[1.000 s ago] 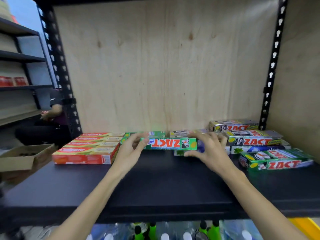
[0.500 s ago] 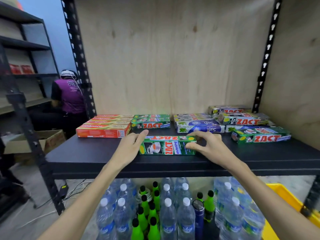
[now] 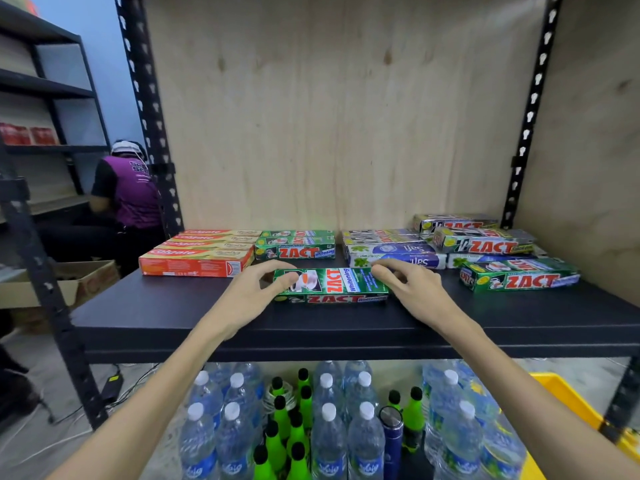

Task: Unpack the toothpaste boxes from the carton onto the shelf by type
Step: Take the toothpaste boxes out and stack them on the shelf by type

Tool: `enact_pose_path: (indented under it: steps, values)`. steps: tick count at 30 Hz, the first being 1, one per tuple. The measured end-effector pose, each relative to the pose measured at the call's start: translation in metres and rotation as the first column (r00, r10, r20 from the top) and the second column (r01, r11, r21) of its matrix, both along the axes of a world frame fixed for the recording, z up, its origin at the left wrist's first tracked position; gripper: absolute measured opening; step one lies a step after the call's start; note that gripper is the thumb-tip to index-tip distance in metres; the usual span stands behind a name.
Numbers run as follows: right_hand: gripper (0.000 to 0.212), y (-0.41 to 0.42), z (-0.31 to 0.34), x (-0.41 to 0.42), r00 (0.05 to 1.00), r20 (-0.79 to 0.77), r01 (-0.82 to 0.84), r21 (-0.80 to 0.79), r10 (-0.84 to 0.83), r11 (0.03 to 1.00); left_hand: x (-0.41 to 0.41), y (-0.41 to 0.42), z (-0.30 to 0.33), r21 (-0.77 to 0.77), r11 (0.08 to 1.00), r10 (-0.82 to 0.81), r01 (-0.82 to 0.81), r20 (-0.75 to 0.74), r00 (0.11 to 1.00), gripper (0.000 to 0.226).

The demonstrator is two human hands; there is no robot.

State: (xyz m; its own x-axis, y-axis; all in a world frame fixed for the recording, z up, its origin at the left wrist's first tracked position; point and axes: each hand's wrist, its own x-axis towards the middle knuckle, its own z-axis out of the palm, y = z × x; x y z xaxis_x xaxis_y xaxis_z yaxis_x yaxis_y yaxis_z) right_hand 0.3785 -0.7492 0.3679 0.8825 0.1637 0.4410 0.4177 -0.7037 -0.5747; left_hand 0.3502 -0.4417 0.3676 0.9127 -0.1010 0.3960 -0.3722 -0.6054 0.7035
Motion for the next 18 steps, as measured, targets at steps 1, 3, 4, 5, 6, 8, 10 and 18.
enact_pose_path:
  steps: [1,3,4,5,6,8,10,18]
  values:
    - [0.078,0.0,0.0,0.0,1.0,0.028,0.006,-0.014,-0.006,1.0,0.002,-0.002,0.001,-0.028,1.0,0.007,-0.007,-0.018,1.0,0.031]
    - [0.08,-0.002,-0.001,0.001,0.999,0.041,-0.014,-0.001,0.014,1.0,0.007,-0.009,0.004,-0.063,0.997,0.033,-0.037,-0.062,0.998,0.032]
    - [0.082,-0.002,-0.002,0.0,0.999,0.043,-0.03,0.003,0.03,1.0,0.011,-0.012,0.004,-0.068,0.996,0.054,-0.059,-0.064,0.996,0.033]
    - [0.085,-0.001,-0.003,-0.001,0.998,0.056,-0.039,-0.008,0.039,0.999,0.013,-0.014,0.004,-0.068,0.995,0.074,-0.076,-0.043,0.996,0.033]
    - [0.088,-0.001,-0.004,-0.002,0.996,0.082,-0.039,-0.035,0.042,0.999,0.013,-0.014,0.004,-0.064,0.994,0.09,-0.091,-0.018,0.996,0.033]
    - [0.093,-0.001,-0.007,-0.003,0.991,0.133,-0.027,-0.044,0.033,0.999,0.012,-0.012,0.006,-0.032,0.994,0.104,-0.103,0.042,0.994,0.028]
    - [0.095,-0.002,-0.008,-0.001,0.989,0.143,-0.025,-0.026,0.028,0.999,0.01,0.0,0.008,0.081,0.993,0.073,-0.084,0.125,0.989,0.028]
    - [0.094,0.031,0.002,0.018,0.976,0.218,0.078,-0.325,-0.006,0.943,0.028,0.046,0.02,0.612,0.761,0.03,-0.218,0.302,0.953,0.059]
